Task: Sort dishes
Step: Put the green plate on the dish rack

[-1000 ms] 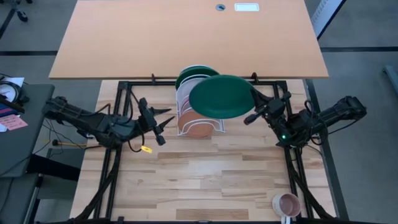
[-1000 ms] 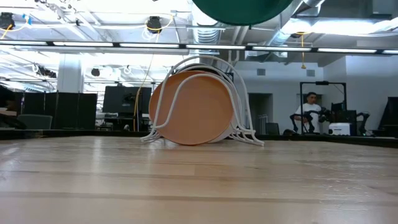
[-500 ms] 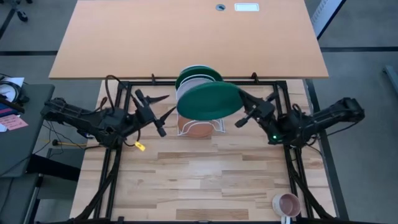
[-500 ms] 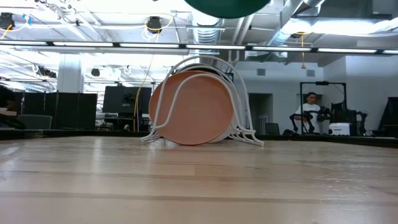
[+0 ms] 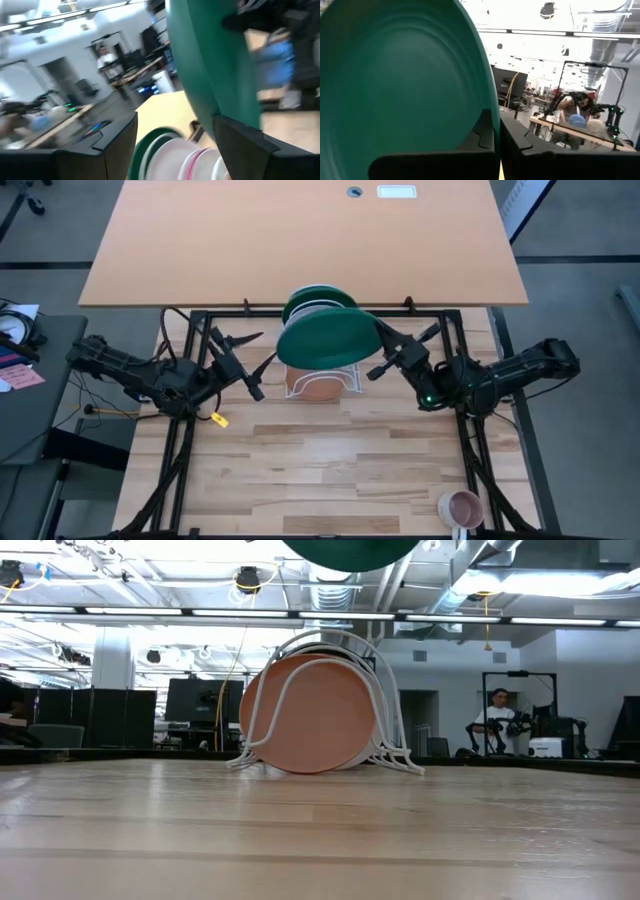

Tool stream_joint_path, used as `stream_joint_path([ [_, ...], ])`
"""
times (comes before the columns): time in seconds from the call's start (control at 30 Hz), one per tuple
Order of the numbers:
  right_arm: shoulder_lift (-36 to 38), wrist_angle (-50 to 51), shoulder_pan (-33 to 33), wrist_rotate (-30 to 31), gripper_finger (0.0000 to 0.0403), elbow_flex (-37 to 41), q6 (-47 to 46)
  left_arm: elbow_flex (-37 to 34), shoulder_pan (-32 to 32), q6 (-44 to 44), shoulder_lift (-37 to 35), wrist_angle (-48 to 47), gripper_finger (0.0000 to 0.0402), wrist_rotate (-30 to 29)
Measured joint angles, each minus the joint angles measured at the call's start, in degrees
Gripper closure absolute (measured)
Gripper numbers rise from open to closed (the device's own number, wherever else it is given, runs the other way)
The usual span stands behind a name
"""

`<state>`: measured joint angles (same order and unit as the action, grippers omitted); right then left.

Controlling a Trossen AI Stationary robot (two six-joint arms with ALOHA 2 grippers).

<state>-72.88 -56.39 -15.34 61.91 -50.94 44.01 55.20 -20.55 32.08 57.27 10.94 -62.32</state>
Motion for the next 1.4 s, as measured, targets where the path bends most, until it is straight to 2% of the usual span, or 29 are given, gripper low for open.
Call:
stream_joint_path([
  [0.07, 0.33, 0.51, -0.75, 0.01, 0.0397, -0.09, 0.02, 0.0, -1.38, 2.81, 0.11, -0.03, 0.0149, -5.85],
  [0.17, 0.53, 1.16, -1.7, -0.33, 0.0397, 0.01, 0.98, 0.02, -4.12, 5.16, 0.09, 0.24, 0.0148, -11.4],
  [0.4, 0.84, 0.32, -1.95, -0.11, 0.0397, -0.02, 2.27, 1.33, -10.91, 2.34, -0.16, 0.21, 0.0148, -9.19],
  [0.6, 0.39, 0.24, -1.27, -0.59, 0.0397, -0.02, -0.26, 1.95, -11.67, -5.37, 0.05, 0.13, 0.0148, 0.36],
  [0.7, -0.04, 0.52, -0.97, -1.91, 0.0397, -0.01, -0.49, 1.97, -10.27, -5.66, 0.27, 1.68, 0.0148, 3.09],
  [1.13, 0.06, 1.06, 0.14, -2.09, 0.0397, 0.0, -2.47, 1.99, -3.2, -3.99, 5.31, 6.81, 0.0151, 2.46],
  [1.4, 0.06, 2.01, 0.07, -2.16, 0.0397, 0.0, -2.43, 1.98, -0.82, 2.23, 9.08, 13.09, 0.0201, -2.25],
])
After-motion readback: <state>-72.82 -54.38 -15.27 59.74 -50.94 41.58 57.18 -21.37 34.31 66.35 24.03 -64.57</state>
